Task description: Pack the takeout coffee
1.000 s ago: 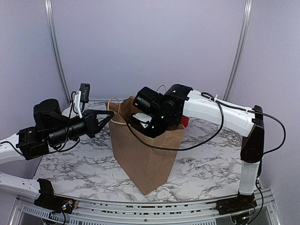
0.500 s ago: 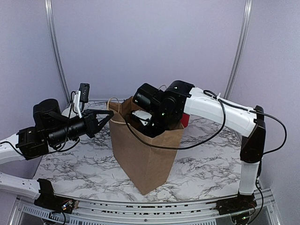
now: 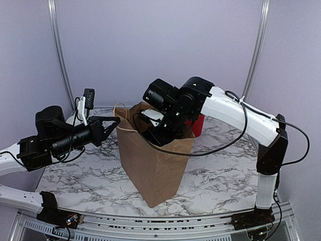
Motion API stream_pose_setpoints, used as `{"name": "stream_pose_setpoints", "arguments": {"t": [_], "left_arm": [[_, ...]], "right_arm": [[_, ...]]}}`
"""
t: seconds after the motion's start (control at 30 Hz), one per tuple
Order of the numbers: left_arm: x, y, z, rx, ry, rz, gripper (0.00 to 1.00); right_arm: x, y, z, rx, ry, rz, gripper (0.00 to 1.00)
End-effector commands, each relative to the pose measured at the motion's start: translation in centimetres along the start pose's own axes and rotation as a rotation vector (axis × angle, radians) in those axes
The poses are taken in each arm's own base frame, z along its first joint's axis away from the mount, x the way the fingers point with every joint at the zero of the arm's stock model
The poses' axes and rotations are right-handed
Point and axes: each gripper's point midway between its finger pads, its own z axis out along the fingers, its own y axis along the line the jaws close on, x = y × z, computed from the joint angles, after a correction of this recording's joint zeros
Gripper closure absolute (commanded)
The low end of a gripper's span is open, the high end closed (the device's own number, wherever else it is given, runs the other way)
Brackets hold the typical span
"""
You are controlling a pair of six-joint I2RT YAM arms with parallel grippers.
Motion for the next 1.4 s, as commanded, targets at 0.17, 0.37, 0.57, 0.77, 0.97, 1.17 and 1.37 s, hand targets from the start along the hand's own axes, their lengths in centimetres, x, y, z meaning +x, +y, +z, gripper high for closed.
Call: {"name": "stream_pose_setpoints", "arguments": {"t": [0.17,0.37,0.57,0.77,0.97,1.17,1.37], "left_arm": [[-1.2,0.3,-0.6,-0.037,-0.024,0.014,1.0],[-1.5,0.8,-0.7,-0.069,-0.033,0.012,1.0],[-2.2,1.4,-1.0,-0.109,-0.054,0.011,1.0],[-2.7,2.1,-0.9,-0.161,-0.057,0.029,1.0],[-3.0,3.0,-1.1,-0.217,-0.074,0.027,1.0],[-3.2,3.7,-1.0,-0.244,-0.075,0.029,1.0],[-3.7,4.1,-1.0,-0.264,-0.079,0.028,1.0]], "right_arm": [[-1.3,0.2,-2.7,0.02,-0.069,-0.016,0.05],[-2.5,0.2,-4.0,0.024,-0.124,-0.015,0.05],[-3.6,0.3,-5.2,0.023,-0.185,-0.016,0.05],[-5.3,0.9,-6.3,-0.002,-0.264,-0.027,0.05],[-7.7,1.0,-7.8,-0.022,-0.369,-0.024,0.05],[-10.2,1.5,-9.2,-0.07,-0.482,-0.023,0.05],[-12.3,1.3,-11.5,-0.082,-0.601,-0.013,0.05]]}}
